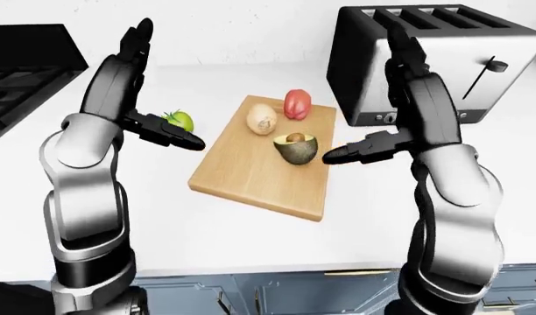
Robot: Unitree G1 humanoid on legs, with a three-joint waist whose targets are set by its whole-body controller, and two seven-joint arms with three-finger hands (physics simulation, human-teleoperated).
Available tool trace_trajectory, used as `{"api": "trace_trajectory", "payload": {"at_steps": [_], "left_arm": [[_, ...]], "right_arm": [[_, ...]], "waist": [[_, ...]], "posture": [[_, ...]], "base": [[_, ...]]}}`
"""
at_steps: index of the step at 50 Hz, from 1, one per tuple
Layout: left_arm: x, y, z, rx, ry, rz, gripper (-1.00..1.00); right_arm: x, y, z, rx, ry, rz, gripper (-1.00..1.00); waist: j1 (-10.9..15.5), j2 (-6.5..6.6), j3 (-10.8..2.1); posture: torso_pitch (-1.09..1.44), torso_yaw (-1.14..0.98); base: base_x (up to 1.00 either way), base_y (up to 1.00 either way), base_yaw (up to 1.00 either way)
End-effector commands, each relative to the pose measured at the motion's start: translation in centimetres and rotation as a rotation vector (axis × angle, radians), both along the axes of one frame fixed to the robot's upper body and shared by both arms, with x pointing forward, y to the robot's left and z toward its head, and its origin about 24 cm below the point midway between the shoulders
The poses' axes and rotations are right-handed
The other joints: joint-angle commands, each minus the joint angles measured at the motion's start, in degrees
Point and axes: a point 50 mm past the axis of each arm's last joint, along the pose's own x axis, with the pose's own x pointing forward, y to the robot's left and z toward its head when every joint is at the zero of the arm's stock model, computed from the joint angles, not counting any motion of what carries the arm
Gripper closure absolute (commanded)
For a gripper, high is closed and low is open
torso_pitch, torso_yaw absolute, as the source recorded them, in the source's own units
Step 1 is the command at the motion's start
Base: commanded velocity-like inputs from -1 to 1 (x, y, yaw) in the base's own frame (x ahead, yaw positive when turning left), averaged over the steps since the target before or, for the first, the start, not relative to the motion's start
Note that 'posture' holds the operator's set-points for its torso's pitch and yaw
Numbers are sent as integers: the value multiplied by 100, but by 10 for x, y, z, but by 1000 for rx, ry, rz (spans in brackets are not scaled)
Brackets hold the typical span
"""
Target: Place the avocado, onion, tomato and bell pepper on the cutting board.
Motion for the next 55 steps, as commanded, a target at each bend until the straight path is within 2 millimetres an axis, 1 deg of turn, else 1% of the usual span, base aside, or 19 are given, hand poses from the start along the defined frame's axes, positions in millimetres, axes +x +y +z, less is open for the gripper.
{"api": "trace_trajectory", "payload": {"at_steps": [1, 4, 8, 13, 18, 25, 29, 33, 36, 38, 42, 52, 55], "left_arm": [[-2, 2, 19, 24, -87, 9, -100], [5, 2, 23, 30, -85, 13, -100], [16, 6, 22, 27, -73, 34, -100], [28, 12, 20, 9, -67, 51, -100], [38, 18, 14, 4, -60, 69, -100], [49, 25, 11, -13, -60, 87, -100], [56, 29, 5, -8, -51, 95, -100], [64, 33, -5, 3, -33, 100, -100], [69, 34, -8, -23, -37, 87, -100], [74, 34, -14, -16, -28, 88, -100], [79, 33, -17, -5, -23, 78, -100], [86, 37, -28, -30, 7, 77, -100], [88, 37, -35, -42, 24, 72, -100]], "right_arm": [[-8, -1, 12, -14, -70, 14, -100], [-16, -7, 17, -5, -91, 7, -100], [-26, -17, 25, 20, -134, -17, -100], [-35, -28, 23, 37, -139, -51, -100], [-40, -38, 22, 53, -148, -94, -100], [-45, -46, 21, 58, -149, -123, -100], [-46, -48, 20, 58, -146, -131, -100], [-47, -49, 20, 61, -147, -136, -100], [-46, -49, 19, 63, -146, -136, -100], [-47, -49, 19, 61, -146, -136, -100], [-46, -49, 19, 58, -146, -138, -100], [-43, -48, 20, 61, -144, -130, -100], [-44, -48, 20, 62, -144, -131, -100]], "waist": [[1, 15, -133], [-3, 12, -135], [5, 8, -130], [3, -9, -133], [-3, -28, -145], [-6, -40, -155], [-4, -50, -157], [-5, -49, -165], [-4, -48, -171], [-4, -49, -178], [-2, -56, -182], [-10, -53, -193], [-6, -51, -195]], "posture": [[0, 0], [0, 0], [0, 0], [0, 0], [0, 0], [0, 0], [0, 0], [0, 0], [0, 0], [0, 0], [0, 0], [0, 0], [0, 0]], "base": [[0, 0, 0], [0, 0, 0], [0, 0, 0], [0, 0, 0], [0, 0, 0], [0, 0, 0], [0, 0, 0], [0, 0, 0], [0, 0, 0], [0, 0, 0], [0, 0, 0], [0, 0, 0], [0, 0, 0]]}}
